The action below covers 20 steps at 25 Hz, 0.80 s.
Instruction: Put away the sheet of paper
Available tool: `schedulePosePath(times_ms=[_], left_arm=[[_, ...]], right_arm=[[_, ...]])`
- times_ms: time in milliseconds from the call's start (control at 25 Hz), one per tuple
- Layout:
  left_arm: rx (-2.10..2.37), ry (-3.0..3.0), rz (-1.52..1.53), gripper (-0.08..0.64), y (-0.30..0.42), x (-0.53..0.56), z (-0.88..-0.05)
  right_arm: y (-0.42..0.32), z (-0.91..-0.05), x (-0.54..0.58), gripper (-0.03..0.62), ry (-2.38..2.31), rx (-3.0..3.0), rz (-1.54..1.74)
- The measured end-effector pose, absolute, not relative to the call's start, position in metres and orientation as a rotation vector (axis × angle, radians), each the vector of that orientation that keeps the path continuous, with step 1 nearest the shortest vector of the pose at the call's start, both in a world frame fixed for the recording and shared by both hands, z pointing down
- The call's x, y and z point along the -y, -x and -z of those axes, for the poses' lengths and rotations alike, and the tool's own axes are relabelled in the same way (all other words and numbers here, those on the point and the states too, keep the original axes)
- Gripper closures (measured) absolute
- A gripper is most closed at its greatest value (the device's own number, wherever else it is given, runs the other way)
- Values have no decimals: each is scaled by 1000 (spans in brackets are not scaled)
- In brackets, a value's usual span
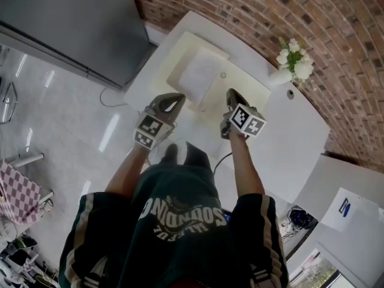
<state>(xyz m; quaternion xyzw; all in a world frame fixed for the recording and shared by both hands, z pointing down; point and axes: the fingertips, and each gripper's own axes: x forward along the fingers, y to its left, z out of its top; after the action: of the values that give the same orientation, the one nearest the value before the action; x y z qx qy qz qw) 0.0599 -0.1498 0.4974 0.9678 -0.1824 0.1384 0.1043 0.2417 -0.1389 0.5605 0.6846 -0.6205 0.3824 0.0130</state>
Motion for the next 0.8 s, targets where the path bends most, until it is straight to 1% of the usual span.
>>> schedulePosePath(times_ms=[280,600,800], left_arm=[[475,-2906,-399,549,-68,142,-481],[433,-2956,-391,549,-72,133,-468],[412,-2970,-367,549,-72,128,-464]], right_arm=[[-245,-516,112,592,-2256,1940,-993],[-235,-471,81,592,-2323,1901,-638],[-216,-459,68,592,-2325,1911,-566]])
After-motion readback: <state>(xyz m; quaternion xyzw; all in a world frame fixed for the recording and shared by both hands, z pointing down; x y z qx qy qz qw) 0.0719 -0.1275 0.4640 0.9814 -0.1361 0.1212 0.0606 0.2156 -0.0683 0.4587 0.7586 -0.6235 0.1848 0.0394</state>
